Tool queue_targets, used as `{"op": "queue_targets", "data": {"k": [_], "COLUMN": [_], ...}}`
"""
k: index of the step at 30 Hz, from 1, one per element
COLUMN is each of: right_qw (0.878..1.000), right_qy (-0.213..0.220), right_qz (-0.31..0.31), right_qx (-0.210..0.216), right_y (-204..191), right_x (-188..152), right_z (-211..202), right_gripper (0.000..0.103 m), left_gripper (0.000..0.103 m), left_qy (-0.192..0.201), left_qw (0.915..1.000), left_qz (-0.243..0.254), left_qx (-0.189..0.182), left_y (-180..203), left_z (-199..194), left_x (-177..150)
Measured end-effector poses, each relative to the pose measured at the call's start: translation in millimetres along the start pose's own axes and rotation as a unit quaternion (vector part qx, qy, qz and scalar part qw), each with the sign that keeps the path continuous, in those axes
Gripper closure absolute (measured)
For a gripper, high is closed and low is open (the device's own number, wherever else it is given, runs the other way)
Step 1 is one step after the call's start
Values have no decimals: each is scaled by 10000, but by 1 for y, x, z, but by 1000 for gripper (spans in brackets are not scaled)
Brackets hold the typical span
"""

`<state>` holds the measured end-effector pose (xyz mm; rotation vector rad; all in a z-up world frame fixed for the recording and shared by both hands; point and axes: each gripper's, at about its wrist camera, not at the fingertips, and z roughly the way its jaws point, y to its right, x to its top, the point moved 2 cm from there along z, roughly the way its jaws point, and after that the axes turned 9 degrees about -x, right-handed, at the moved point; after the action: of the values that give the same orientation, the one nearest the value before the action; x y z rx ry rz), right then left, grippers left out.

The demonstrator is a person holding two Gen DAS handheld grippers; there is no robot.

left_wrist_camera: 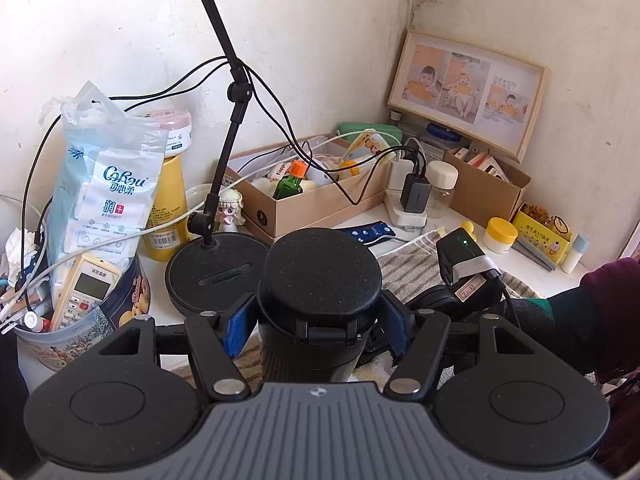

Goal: Clean container
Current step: 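Rub the cloth around the bottle side with the right gripper, then wipe the bottle lid with the cloth in the right gripper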

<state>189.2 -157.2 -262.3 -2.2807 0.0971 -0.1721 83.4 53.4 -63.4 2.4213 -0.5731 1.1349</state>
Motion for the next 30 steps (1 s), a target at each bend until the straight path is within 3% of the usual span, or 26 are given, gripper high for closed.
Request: {"op": "queue_targets", "data": {"k": [3, 6, 10, 20, 30], "right_qw": [9992, 9909, 9860, 9750, 9699], "right_qy": [-71, -99, -15, 275, 438], "right_qz": [286, 848, 898, 476, -215], "right_qx": [279, 1042, 1402, 2152, 2387], "right_y": [6, 16, 9, -35, -79], "right_x": [1, -4, -9, -6, 0], "right_z": [0, -8, -20, -62, -95], "right_gripper": [86, 86, 86, 86, 86], "left_gripper": [39, 39, 39, 39, 39], "left_qy": [-9, -15, -31, -56, -81], "left_qw": [10000, 10000, 10000, 10000, 9999], "left_qz": [11, 29, 46, 44, 64], "left_qx": [1, -8, -1, 17, 99], "left_y": [0, 1, 1, 2, 5], "left_z": [0, 1, 2, 0, -1], "left_x": [0, 1, 2, 1, 0]}}
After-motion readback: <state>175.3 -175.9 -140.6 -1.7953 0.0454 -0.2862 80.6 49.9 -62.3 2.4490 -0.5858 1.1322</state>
